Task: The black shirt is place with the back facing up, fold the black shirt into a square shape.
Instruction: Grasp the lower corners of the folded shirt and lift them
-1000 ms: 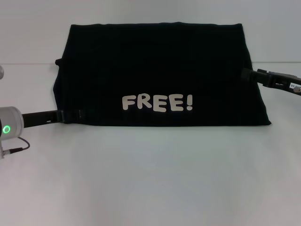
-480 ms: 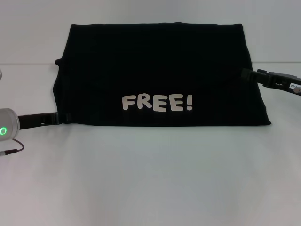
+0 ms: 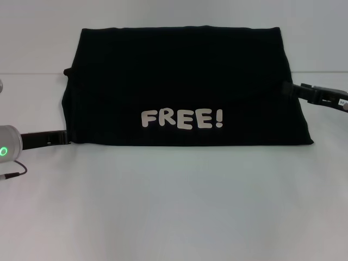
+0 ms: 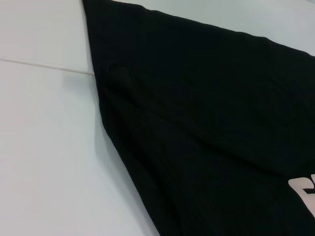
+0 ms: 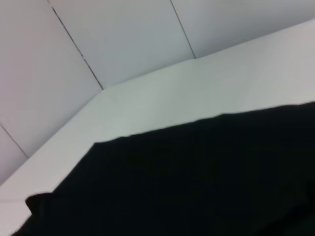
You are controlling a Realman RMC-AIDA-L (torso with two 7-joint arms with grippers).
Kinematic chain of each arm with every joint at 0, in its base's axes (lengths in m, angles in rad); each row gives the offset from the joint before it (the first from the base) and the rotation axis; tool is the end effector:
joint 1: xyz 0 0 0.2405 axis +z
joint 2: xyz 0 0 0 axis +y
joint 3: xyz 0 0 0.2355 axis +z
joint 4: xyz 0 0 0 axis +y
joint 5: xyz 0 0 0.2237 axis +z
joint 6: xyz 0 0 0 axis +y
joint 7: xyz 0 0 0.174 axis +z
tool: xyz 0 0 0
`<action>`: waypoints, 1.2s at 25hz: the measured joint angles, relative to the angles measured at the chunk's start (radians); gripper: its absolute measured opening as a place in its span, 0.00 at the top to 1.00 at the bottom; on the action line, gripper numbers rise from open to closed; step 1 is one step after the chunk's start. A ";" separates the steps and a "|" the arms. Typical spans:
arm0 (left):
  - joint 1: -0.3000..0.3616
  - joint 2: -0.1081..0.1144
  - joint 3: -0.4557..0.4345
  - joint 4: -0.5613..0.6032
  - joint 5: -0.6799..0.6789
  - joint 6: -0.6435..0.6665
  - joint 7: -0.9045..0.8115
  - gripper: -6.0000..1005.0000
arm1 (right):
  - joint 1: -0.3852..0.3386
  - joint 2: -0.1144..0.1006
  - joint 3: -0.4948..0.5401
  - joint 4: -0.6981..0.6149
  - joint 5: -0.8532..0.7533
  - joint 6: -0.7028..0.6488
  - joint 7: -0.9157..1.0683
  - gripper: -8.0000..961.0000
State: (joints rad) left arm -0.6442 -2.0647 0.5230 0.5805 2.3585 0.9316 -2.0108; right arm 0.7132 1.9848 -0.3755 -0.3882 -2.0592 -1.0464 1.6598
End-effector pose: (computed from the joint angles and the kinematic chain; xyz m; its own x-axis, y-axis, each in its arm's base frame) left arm -0.3297 0.4148 0.0039 0.4178 0.7313 0.5391 0.8935 -0.2231 -0.3898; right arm 0.2872 0.4374 0.0191 0.4578 -0.5488 -0.6994 -0.8793 -0.3957 -0.2651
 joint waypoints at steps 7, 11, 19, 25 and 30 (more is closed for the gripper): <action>0.004 0.005 -0.004 0.048 0.022 0.083 0.000 0.99 | 0.000 -0.051 -0.073 -0.021 -0.154 0.039 0.236 0.30; 0.012 0.005 -0.004 0.076 0.040 0.121 0.000 0.99 | 0.000 -0.067 -0.124 -0.044 -0.218 0.043 0.355 0.30; 0.012 0.005 -0.008 0.082 0.052 0.113 0.000 0.99 | 0.013 -0.051 -0.224 -0.042 -0.266 0.104 0.411 0.30; 0.008 0.006 -0.008 0.082 0.052 0.112 0.000 0.99 | 0.035 -0.015 -0.282 -0.043 -0.267 0.177 0.409 0.30; 0.007 0.008 -0.008 0.081 0.051 0.106 0.000 0.99 | 0.042 -0.006 -0.297 -0.038 -0.267 0.185 0.409 0.30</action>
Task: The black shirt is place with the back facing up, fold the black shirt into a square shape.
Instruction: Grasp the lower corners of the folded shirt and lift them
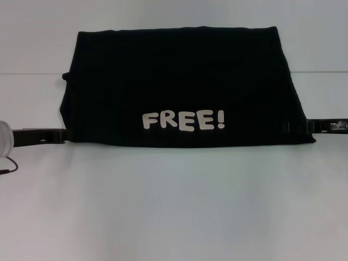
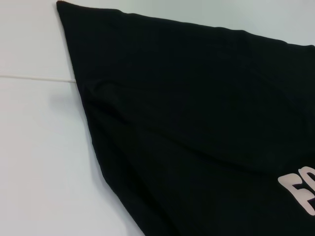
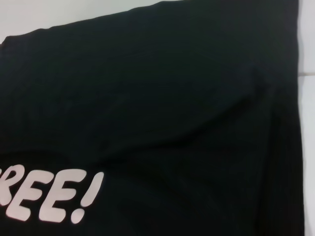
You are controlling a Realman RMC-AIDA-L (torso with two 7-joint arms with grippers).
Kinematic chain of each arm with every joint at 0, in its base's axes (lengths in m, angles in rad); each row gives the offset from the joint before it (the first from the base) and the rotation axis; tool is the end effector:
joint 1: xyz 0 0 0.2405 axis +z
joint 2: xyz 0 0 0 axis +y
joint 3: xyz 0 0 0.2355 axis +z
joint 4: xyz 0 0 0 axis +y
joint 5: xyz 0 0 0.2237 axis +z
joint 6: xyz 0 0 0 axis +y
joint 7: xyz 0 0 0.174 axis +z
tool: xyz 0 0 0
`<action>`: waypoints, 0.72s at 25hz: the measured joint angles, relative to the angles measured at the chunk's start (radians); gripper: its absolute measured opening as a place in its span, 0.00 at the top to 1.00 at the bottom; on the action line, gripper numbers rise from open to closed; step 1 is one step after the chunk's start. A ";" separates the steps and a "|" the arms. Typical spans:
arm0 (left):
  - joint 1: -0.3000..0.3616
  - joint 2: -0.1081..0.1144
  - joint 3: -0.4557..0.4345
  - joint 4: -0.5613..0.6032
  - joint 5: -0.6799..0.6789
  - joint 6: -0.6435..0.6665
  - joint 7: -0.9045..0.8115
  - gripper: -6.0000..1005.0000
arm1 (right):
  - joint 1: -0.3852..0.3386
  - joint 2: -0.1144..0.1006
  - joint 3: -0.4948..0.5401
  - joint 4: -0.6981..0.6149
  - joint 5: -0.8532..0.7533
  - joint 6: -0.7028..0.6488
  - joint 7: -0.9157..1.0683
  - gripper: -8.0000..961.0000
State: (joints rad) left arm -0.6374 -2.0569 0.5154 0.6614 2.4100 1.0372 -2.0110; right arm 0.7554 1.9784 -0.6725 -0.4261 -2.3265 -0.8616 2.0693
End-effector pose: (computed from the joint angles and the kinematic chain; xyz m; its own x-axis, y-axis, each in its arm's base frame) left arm -0.3242 0.4121 0.0196 0.4721 0.7312 0.4924 0.8680 -0.2880 -0.4046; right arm 0.3073 0.4413 -0.0035 0.4703 -0.7536 -0.4592 -0.8627 -0.2831 -0.4191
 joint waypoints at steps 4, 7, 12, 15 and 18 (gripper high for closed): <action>-0.001 0.000 0.000 -0.004 0.000 -0.005 0.002 0.99 | -0.007 0.004 -0.012 0.002 -0.001 0.000 0.000 0.30; -0.001 0.000 0.002 -0.005 0.000 -0.006 0.001 0.99 | -0.016 0.006 -0.014 0.002 -0.001 -0.006 -0.003 0.30; -0.002 0.000 0.003 -0.005 0.000 -0.007 0.000 0.99 | -0.029 0.006 -0.014 -0.005 0.001 -0.015 -0.008 0.33; -0.002 0.000 0.003 -0.005 0.000 -0.007 0.000 0.99 | -0.032 0.004 -0.014 -0.007 0.001 -0.036 -0.014 0.37; -0.002 0.000 0.002 -0.005 0.000 -0.007 0.000 0.99 | -0.032 0.002 -0.010 -0.008 0.002 -0.048 -0.021 0.48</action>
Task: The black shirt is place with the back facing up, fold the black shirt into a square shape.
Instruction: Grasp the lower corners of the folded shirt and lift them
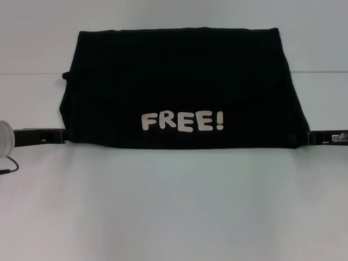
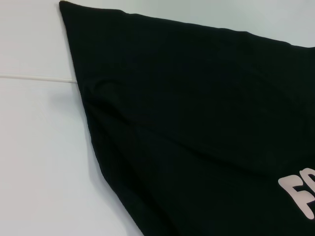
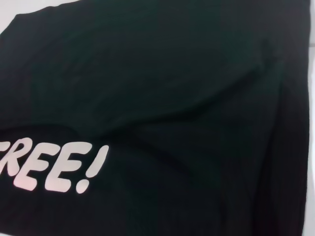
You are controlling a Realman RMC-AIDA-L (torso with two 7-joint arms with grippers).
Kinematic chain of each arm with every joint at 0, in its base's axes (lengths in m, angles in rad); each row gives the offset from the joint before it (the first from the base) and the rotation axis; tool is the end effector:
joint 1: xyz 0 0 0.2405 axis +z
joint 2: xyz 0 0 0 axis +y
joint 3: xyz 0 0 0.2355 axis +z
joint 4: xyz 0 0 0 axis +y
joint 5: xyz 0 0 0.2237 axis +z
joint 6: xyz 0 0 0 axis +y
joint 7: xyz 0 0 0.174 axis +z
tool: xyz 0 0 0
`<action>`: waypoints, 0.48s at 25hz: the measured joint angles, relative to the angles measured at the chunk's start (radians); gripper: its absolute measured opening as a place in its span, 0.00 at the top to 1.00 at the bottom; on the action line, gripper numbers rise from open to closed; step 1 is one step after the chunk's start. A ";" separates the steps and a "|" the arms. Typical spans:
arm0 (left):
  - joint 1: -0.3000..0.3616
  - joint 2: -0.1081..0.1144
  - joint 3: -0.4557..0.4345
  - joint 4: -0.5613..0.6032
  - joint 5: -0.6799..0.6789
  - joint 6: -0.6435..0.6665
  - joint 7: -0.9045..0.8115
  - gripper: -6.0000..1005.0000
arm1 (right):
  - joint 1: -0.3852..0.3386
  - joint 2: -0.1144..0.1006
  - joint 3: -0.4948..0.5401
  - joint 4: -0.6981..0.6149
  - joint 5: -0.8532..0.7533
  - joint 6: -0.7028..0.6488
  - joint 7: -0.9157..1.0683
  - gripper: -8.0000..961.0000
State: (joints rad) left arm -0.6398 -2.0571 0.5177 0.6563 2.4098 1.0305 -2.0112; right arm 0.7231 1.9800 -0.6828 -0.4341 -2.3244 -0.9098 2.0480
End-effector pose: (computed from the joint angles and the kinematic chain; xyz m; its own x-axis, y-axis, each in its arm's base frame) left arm -0.3239 0.4127 0.0184 0.4724 0.7315 0.4917 0.8675 -0.2873 -0.4060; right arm 0.3152 0.4270 -0.0080 0.4695 -0.7721 -0.4284 -0.8647 -0.3038 -0.4000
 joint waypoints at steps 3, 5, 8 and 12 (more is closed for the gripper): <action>0.000 0.000 -0.002 0.000 0.000 0.000 0.000 0.99 | -0.001 0.000 0.000 -0.001 0.002 -0.004 -0.003 0.63; 0.000 0.000 -0.002 0.000 0.000 0.000 0.000 0.99 | -0.003 0.001 0.000 -0.001 0.003 -0.007 -0.009 0.71; 0.001 0.000 -0.002 0.000 0.000 0.000 0.000 0.99 | -0.007 0.001 0.004 -0.001 0.007 -0.015 -0.020 0.84; 0.006 0.000 -0.003 0.003 0.000 0.008 -0.001 0.99 | -0.018 -0.002 0.008 -0.002 0.017 -0.020 -0.040 0.95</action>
State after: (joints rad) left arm -0.6335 -2.0575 0.5148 0.6592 2.4098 1.0382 -2.0118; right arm 0.7046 1.9778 -0.6745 -0.4357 -2.3075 -0.9294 2.0080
